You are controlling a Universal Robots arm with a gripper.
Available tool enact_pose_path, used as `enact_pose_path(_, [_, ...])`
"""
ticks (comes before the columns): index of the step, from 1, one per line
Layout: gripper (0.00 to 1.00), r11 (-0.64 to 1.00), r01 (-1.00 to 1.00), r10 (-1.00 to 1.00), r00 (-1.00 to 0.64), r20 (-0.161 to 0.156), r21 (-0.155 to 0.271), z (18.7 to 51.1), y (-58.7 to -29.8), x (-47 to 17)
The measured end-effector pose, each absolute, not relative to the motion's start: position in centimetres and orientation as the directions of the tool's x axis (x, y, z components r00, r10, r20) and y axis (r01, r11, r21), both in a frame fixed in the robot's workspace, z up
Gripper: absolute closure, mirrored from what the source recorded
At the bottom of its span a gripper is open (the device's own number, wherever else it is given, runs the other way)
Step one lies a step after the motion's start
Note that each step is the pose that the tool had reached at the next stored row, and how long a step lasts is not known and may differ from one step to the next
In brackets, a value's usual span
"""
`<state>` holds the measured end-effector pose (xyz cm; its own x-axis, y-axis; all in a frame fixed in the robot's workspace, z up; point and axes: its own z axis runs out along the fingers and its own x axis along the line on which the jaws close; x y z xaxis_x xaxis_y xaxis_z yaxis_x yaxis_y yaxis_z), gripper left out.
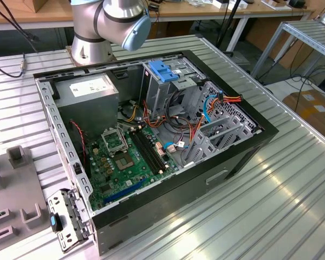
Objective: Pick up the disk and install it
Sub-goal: 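Pick up the disk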
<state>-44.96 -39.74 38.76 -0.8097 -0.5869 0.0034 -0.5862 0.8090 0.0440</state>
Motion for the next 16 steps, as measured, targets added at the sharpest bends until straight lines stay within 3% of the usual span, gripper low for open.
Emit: enact_pose_path(16, [0.89,0.462,-0.886,-0.887,-0.462,0.004,0.043,38.62,-39.74,-44.96])
